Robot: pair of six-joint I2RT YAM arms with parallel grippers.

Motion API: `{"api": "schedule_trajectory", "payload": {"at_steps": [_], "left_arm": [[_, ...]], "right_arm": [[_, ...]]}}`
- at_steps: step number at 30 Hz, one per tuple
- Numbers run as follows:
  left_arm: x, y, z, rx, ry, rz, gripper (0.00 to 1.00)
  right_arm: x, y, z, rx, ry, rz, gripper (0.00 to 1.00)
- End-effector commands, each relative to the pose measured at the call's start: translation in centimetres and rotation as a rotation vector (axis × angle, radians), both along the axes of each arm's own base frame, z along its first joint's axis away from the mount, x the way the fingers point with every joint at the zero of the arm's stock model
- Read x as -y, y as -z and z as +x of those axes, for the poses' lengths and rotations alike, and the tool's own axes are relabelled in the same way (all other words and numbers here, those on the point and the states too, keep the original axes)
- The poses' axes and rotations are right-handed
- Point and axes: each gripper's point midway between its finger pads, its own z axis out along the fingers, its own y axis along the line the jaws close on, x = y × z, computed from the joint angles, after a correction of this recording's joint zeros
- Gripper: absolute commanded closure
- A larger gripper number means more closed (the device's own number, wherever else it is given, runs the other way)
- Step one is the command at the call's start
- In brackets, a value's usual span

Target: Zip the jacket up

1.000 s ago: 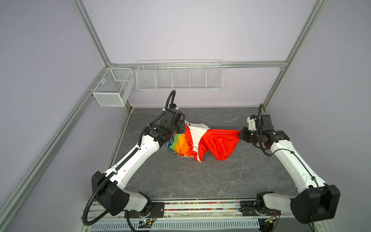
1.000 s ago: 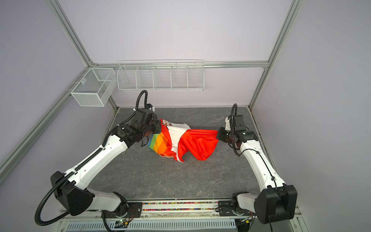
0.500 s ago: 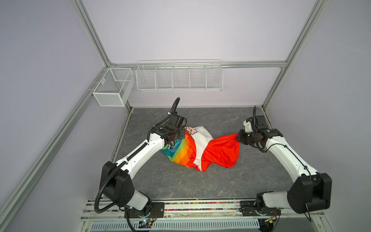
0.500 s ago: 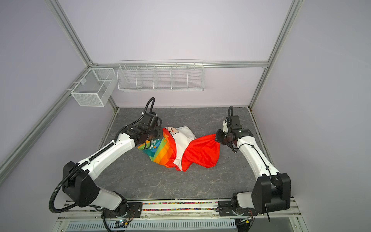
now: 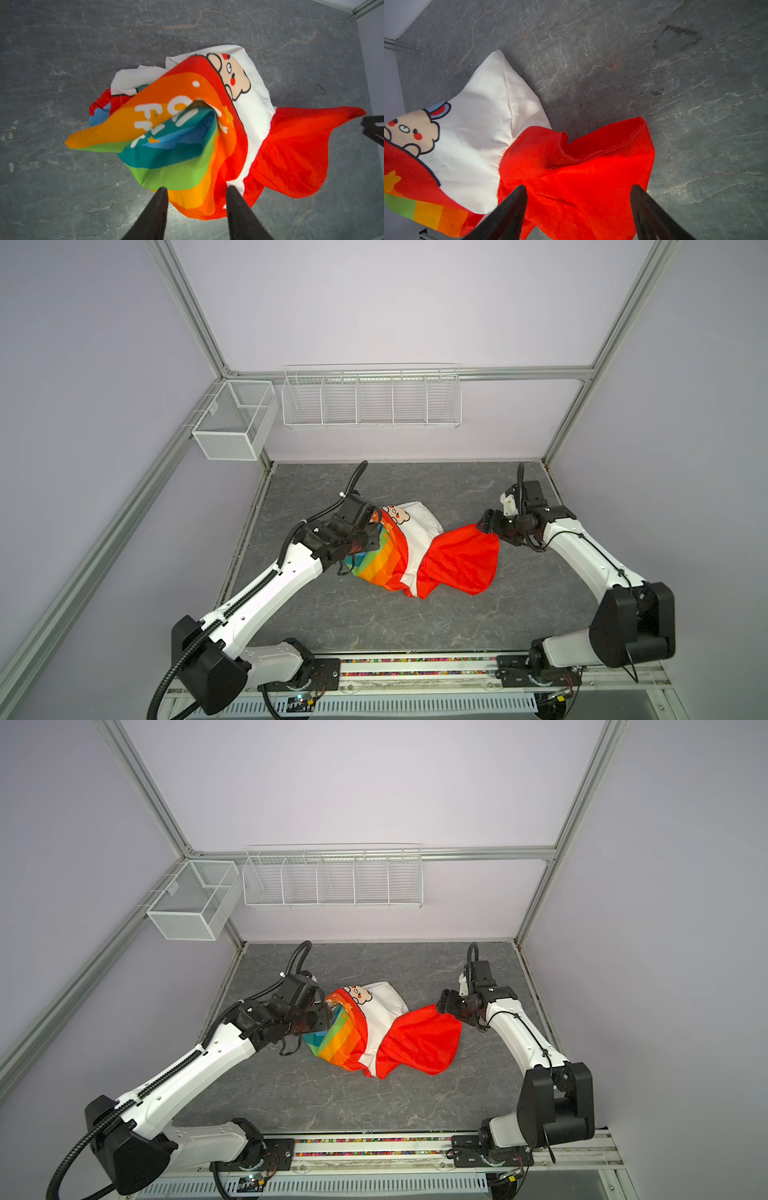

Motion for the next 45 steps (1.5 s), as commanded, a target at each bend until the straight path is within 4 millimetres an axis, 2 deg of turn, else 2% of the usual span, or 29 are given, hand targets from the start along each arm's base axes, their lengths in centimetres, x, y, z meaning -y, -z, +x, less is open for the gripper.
{"api": "schedule_trajectory", "payload": {"at_steps": [1,6,10,12,16,20,23,32,35,37,39,42,45], "left_arm": [[0.6,2.3,-3.0,-0.11,-0.042,-0.072,0.44],[4.7,5.3,-6.0,-0.166,0.003,-0.184,0.38],[7.8,8.3,-7.3,-0.217,0.053,-0.208,0.38],[9.6,9.2,-7.9,-0.228,0.088,-0.222,0.39],[12.0,10.7,-8.8,-0.254,0.138,-0.218,0.4],[12.8,12.9,-9.5,-0.295,0.138,-0.199,0.4],[12.6,14.3,-9.7,-0.313,0.124,-0.178,0.4],[13.2,16.8,-9.3,-0.333,0.112,-0.134,0.42],[13.4,17.4,-9.1,-0.337,0.115,-0.113,0.54],[13.6,17.6,-9.0,-0.339,0.12,-0.102,0.68],[13.8,17.2,-8.8,-0.328,0.13,-0.094,0.82],[13.5,16.3,-8.4,-0.31,0.138,-0.057,0.97],[12.8,15.2,-7.9,-0.287,0.139,-0.004,1.0]], "right_arm": [[0.2,1.2,0.3,-0.013,0.004,-0.01,0.18],[0.2,2.1,0.4,-0.031,0.006,-0.008,0.18],[-0.1,2.8,0.3,-0.042,0.004,0.002,0.17],[-0.1,3.1,0.2,-0.054,0.001,0.004,0.17],[-0.2,3.8,0.0,-0.068,-0.001,0.006,0.17],[-0.3,4.3,0.0,-0.079,0.001,0.01,0.17],[-0.3,4.7,0.0,-0.086,0.003,0.015,0.17],[-0.8,5.6,0.2,-0.105,-0.003,0.034,0.2],[-1.1,5.7,0.4,-0.109,-0.004,0.046,0.26],[-1.2,5.8,0.6,-0.11,-0.004,0.052,0.32],[-1.3,5.7,0.8,-0.108,-0.006,0.057,0.4],[-1.5,5.2,1.0,-0.098,-0.008,0.066,0.52],[-1.8,4.1,1.3,-0.077,-0.022,0.082,0.55]]}}
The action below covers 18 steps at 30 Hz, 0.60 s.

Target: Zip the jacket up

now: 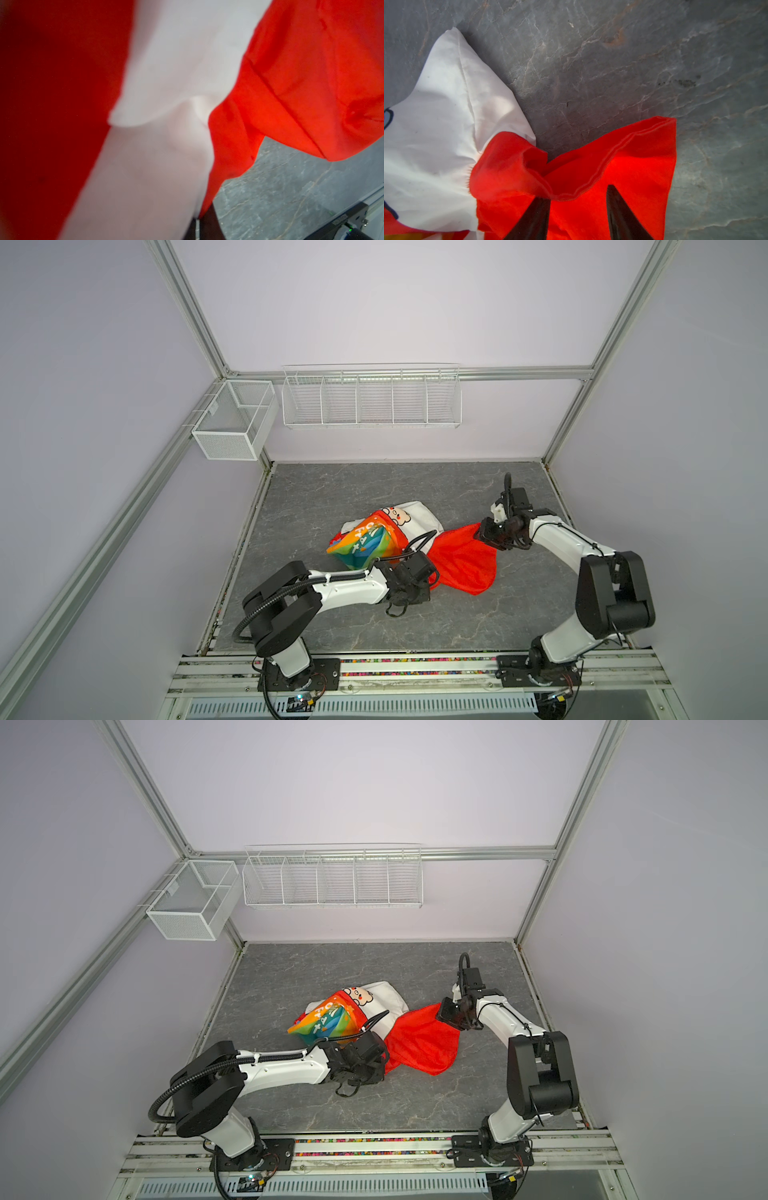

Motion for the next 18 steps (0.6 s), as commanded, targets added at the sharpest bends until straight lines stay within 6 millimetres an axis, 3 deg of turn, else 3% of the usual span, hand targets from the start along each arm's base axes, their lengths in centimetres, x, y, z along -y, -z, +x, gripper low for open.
{"api": "schedule_trajectory", "payload": {"at_steps": [1,5,7,13,18], "left_arm": [[-0.9,-1.8,1.0,0.053,0.003,0.064,1.0],[-3.2,-2.8,1.8,0.078,-0.035,0.116,1.0],[-4.6,-3.1,2.2,0.085,-0.051,0.137,1.0],[-8.8,-3.7,3.3,0.099,-0.121,0.165,1.0],[-11.4,-3.6,3.7,0.098,-0.159,0.189,1.0]], "right_arm": [[-0.8,-1.9,0.6,0.046,-0.026,0.041,0.51],[-0.8,-4.1,0.6,0.098,-0.039,0.043,0.28],[-0.8,-5.1,0.6,0.123,-0.044,0.041,0.22],[-1.9,-5.7,0.7,0.141,-0.078,0.064,0.18],[-5.7,-4.0,0.5,0.099,-0.153,0.094,0.18]]}}
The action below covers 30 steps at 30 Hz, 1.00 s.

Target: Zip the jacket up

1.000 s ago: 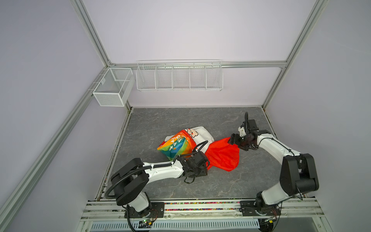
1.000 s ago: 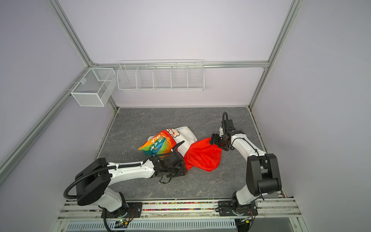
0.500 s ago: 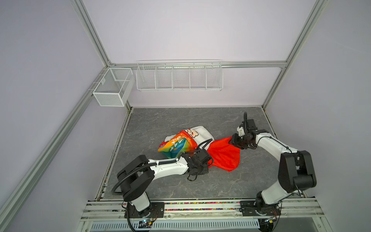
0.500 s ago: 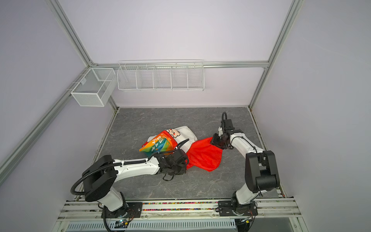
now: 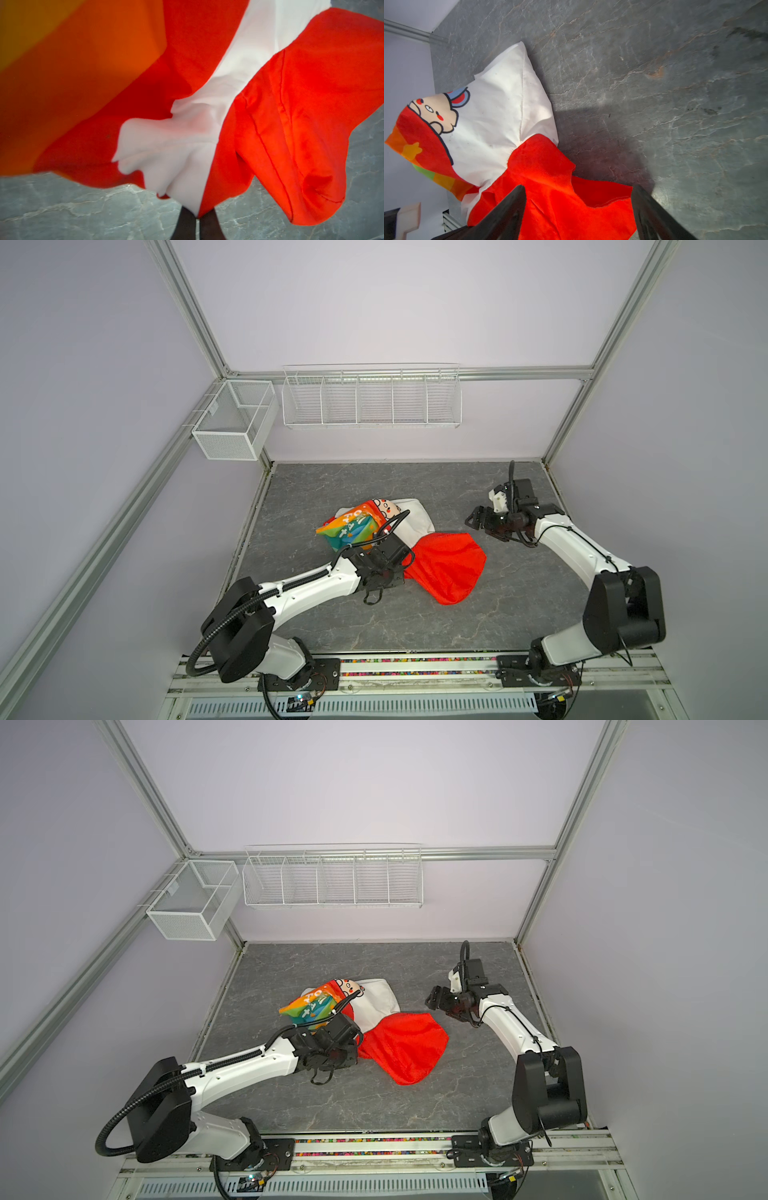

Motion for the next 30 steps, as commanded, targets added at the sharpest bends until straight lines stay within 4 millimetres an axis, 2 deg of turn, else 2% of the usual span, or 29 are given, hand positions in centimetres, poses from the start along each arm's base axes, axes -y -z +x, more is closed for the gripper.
{"api": "schedule_trajectory", "payload": {"at_steps": [1,8,14,17,20,23,28,30], "left_arm": [[-2.9,0.9,-0.1,-0.008,-0.026,0.068,1.0],[-5.2,1.9,0.4,-0.02,-0.083,0.045,1.0],[-5.7,1.6,1.0,-0.01,-0.099,0.035,1.0],[-5.6,1.1,1.4,0.0,-0.097,0.034,1.0],[-5.5,0.5,1.7,0.01,-0.092,0.032,1.0],[-5.4,0.0,1.9,0.017,-0.087,0.03,1.0],[-5.1,-0.6,2.2,0.027,-0.081,0.023,1.0],[-5.0,-0.8,2.2,0.029,-0.078,0.018,1.0]], "right_arm": [[-3.4,1.1,-0.2,-0.033,-0.072,0.029,0.18],[-9.0,3.0,-0.2,-0.067,-0.166,0.062,0.19],[-11.5,3.8,-1.4,-0.09,-0.227,0.071,0.34],[-11.6,3.4,-2.3,-0.082,-0.24,0.079,0.36],[-11.1,2.8,-3.5,-0.066,-0.247,0.081,0.25],[-10.2,2.5,-4.6,-0.056,-0.242,0.066,0.2],[-8.6,3.9,-6.1,-0.078,-0.24,0.004,0.21],[-8.3,4.4,-6.4,-0.085,-0.239,-0.006,0.26]]}}
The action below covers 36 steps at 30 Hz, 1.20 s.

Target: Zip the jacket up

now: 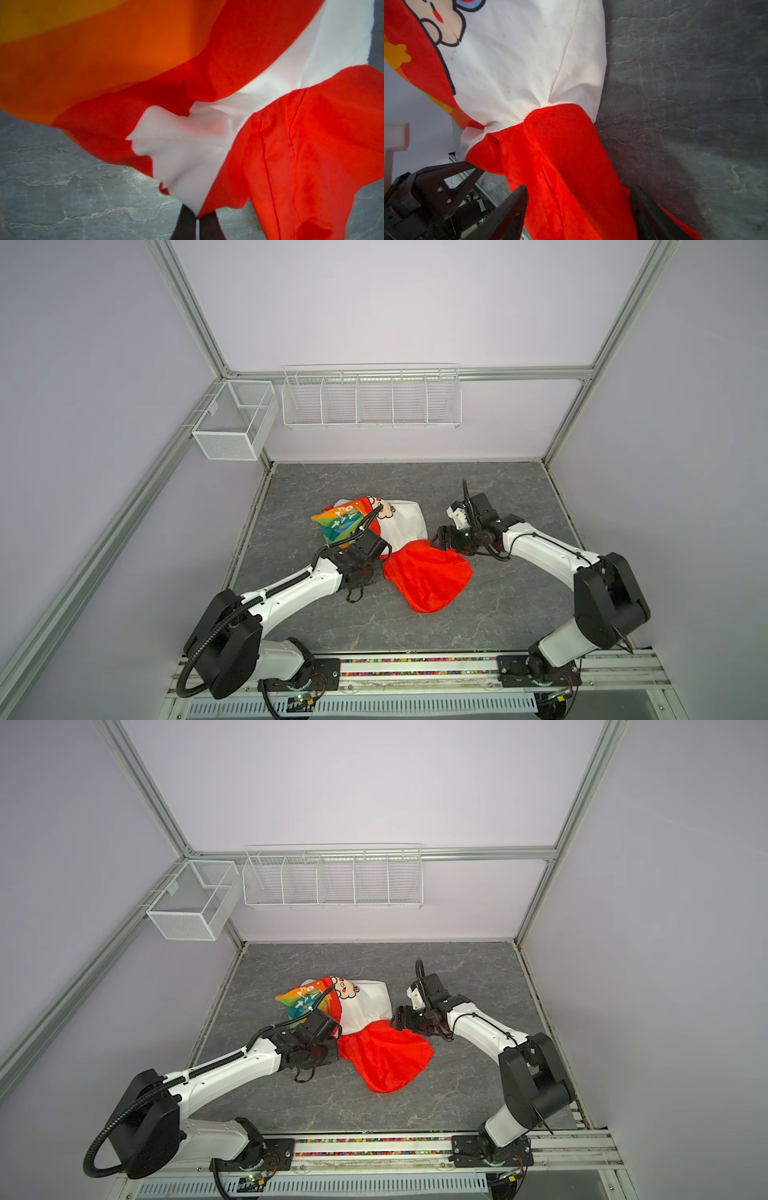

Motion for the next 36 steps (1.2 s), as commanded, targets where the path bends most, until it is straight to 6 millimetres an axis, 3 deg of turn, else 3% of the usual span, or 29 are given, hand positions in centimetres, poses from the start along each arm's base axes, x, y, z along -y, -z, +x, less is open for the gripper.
{"api": "schedule_trajectory", "payload": {"at_steps": [1,4,7,13,19,28,36], "left_arm": [[0.0,-1.4,0.5,0.027,0.003,-0.008,1.0],[0.1,-2.1,0.6,0.037,0.01,-0.008,1.0],[0.2,-3.5,1.0,0.061,0.021,-0.007,1.0],[0.8,-8.2,2.1,0.16,0.076,-0.025,1.0],[1.9,-14.6,3.4,0.335,0.174,-0.081,1.0],[4.1,-24.1,4.0,0.537,0.326,-0.172,1.0],[7.6,-29.1,2.0,0.628,0.523,-0.359,1.0]], "right_arm": [[1.0,1.4,-1.2,-0.027,-0.005,-0.051,0.32],[0.8,0.6,-1.0,-0.013,-0.004,-0.036,0.57],[0.8,-1.7,-0.6,0.03,0.002,-0.024,0.75],[0.8,-10.1,0.3,0.193,-0.01,0.02,0.92],[1.4,-18.7,0.9,0.38,-0.006,0.079,0.93],[2.8,-30.0,0.7,0.635,0.001,0.217,0.93],[4.6,-37.8,-0.8,0.83,0.013,0.335,0.93]]}}
